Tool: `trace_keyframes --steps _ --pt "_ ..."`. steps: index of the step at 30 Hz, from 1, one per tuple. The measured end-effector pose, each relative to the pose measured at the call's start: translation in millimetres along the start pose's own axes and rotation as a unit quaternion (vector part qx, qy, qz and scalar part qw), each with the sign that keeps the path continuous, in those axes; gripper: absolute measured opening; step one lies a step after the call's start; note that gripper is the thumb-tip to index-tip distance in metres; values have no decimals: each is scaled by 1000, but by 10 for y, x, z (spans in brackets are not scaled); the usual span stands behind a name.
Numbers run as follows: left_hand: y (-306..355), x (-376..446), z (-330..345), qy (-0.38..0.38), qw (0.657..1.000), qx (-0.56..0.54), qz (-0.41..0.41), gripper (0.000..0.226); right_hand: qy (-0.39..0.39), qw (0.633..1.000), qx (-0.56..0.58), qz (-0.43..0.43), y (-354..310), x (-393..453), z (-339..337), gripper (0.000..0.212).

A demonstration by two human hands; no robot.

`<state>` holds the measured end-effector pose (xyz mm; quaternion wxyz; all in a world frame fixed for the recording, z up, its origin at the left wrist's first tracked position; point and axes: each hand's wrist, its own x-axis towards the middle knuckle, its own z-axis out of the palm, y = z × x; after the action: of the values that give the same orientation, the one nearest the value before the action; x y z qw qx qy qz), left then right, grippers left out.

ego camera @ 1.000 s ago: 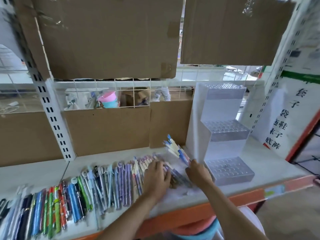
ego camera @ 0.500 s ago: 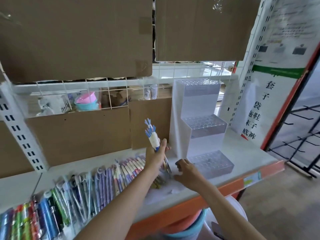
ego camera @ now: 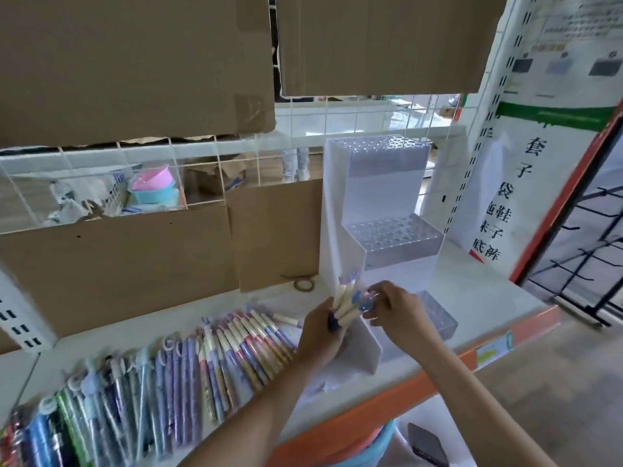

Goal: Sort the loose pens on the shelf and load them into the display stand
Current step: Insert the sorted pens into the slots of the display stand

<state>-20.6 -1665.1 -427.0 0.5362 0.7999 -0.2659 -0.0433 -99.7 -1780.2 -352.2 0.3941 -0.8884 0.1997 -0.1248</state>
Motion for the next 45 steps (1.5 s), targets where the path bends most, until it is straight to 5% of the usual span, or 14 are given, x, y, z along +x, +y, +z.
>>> trace_keyframes --steps 6,9,14,16,19,21,23,26,29,38,42,45 --pt "127 121 -108 -5 998 -35 -44 18 -64 995 78 24 -173 11 -159 15" --pt "411 175 -311 -27 998 -35 -45 18 -80 991 109 18 -395 34 -299 37" --pt "876 196 -645 -85 991 -36 -92 5 -137 977 157 46 -806 60 -458 38" --pt "1111 206 -738 -125 989 -16 -76 18 -132 959 240 75 -956 123 -526 47" --pt "1544 262 -844 -171 980 -15 -97 32 -94 922 364 95 -1278 208 -678 12" --pt "1784 349 -867 -173 980 7 -101 25 -51 909 391 133 -1478 279 -822 13" --pt "1989 466 -891 -191 973 -33 -124 3 -28 897 410 165 -1620 408 -1007 14" --pt "2308 651 -914 -223 951 -99 -189 27 -40 879 447 160 -1671 667 -1346 23" --pt "2578 761 -886 -241 917 -230 -218 28 -103 856 485 147 -1652 902 -1666 19" --pt "2764 743 -738 -162 884 -336 -281 45 -239 913 311 115 -1659 1164 -1884 21" --pt "2729 722 -838 -110 901 -334 -254 38 -277 933 203 107 -1635 1212 -1875 26" --pt "2727 760 -850 -78 914 -323 -233 36 -331 914 218 86 -1576 1209 -1922 26"
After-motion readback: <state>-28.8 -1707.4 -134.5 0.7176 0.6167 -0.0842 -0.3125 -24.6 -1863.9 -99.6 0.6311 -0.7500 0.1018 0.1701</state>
